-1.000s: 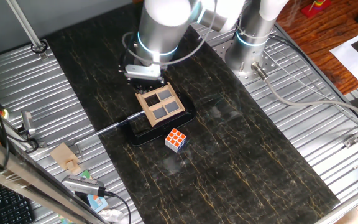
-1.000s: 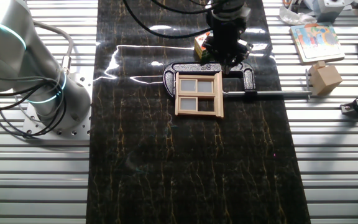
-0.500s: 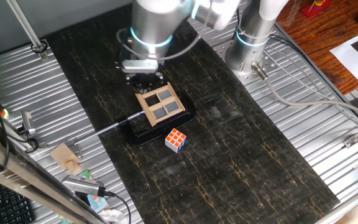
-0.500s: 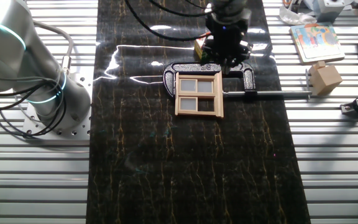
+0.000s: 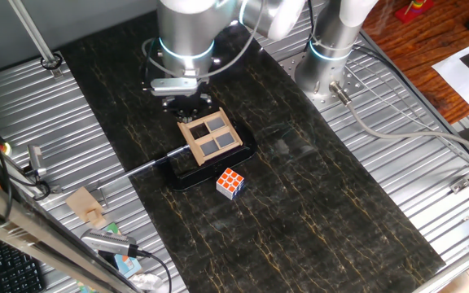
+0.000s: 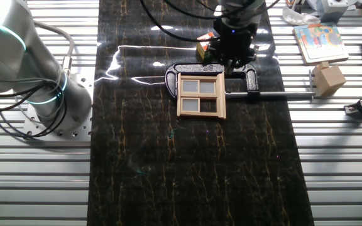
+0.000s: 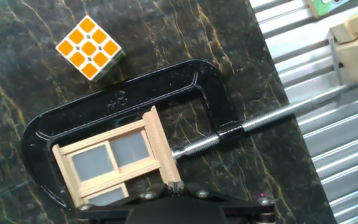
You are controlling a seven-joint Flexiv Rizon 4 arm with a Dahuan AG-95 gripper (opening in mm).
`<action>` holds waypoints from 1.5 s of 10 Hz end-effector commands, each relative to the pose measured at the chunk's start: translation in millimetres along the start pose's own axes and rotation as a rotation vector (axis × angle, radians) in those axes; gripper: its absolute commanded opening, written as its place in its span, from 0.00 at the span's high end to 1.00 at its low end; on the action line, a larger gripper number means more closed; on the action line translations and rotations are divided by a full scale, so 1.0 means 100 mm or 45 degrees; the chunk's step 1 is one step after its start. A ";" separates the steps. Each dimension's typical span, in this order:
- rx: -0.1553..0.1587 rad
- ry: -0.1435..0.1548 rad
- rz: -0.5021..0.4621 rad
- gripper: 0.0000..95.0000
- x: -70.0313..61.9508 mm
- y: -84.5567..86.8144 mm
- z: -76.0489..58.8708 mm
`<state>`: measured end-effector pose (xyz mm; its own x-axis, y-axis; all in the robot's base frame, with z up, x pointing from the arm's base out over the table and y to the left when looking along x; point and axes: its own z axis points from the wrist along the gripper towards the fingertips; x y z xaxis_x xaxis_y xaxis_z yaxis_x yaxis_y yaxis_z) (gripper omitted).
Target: Open a sliding window
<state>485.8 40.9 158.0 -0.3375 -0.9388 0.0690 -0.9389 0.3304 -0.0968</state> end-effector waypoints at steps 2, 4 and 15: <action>0.000 -0.018 -0.023 1.00 0.00 0.01 0.00; -0.008 -0.017 -0.030 1.00 0.00 0.01 0.00; -0.097 -0.070 -0.066 1.00 -0.07 0.51 0.47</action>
<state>441.3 59.5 104.3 -0.2863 -0.9580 0.0161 -0.9580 0.2860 -0.0183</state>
